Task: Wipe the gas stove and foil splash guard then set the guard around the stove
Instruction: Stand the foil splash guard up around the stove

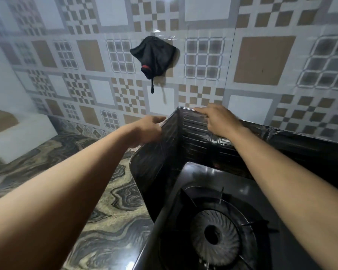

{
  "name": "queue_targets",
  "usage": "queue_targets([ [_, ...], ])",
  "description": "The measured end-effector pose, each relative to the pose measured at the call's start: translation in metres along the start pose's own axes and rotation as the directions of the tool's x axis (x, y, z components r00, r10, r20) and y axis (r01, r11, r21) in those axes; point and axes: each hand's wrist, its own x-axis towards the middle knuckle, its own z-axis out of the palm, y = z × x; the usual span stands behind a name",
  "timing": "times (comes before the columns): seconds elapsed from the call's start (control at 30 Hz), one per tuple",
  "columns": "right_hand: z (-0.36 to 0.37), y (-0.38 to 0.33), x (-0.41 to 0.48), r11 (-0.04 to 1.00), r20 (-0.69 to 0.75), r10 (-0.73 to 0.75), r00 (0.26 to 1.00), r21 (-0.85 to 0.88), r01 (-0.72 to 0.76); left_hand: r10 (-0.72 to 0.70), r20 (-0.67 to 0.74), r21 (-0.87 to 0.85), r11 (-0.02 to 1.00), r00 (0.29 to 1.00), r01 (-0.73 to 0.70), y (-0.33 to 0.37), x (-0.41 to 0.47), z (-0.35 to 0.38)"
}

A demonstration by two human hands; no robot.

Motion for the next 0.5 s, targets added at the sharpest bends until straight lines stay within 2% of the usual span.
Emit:
queue_targets([
  [0.13,-0.019,0.026,-0.017,0.998,0.002,0.001,1.0,-0.063,-0.001,0.017,0.044,0.092,0.996,0.999,-0.021,0.003,-0.002,0.007],
  [0.27,-0.03,0.041,-0.029,0.986,-0.077,-0.064,0.995,-0.158,0.051,0.045,0.081,0.097,0.994,0.996,-0.053,0.01,-0.001,0.019],
  [0.5,-0.013,0.039,-0.037,0.981,-0.131,-0.141,0.981,-0.156,0.12,0.094,0.017,0.107,0.99,0.995,-0.095,0.013,-0.003,0.038],
])
